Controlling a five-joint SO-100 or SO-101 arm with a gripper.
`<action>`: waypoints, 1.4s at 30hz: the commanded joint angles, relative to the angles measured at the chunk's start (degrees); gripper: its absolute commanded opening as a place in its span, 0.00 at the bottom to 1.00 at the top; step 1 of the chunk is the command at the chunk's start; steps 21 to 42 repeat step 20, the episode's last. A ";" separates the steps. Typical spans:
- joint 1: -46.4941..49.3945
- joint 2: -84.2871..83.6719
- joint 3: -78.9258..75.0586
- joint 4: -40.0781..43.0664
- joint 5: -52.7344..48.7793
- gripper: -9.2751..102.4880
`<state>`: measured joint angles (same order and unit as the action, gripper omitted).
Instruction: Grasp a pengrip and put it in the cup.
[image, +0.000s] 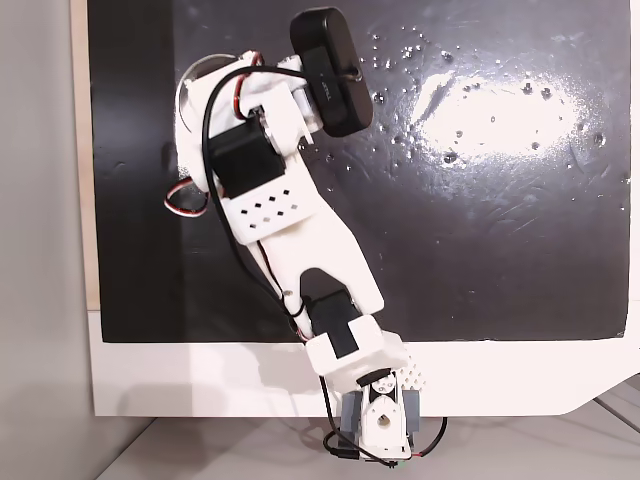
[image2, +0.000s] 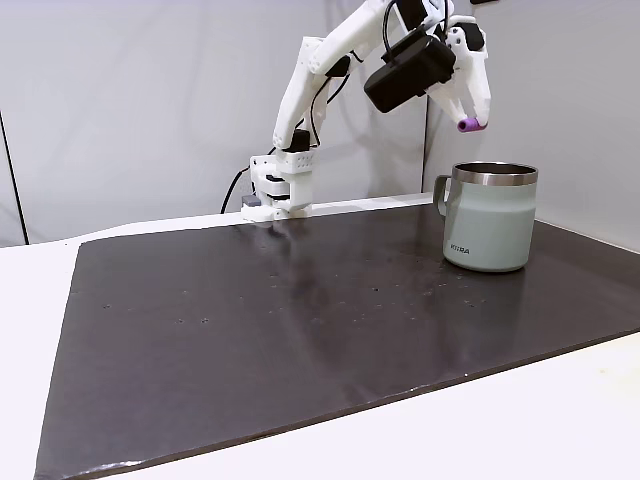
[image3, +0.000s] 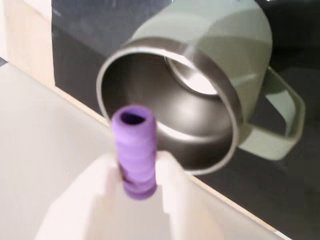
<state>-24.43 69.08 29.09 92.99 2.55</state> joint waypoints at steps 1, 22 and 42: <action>-1.49 -2.55 -7.12 -1.41 0.62 0.08; -3.25 -9.93 -19.42 7.21 -2.11 0.38; -3.25 -9.93 -19.42 7.21 -2.11 0.38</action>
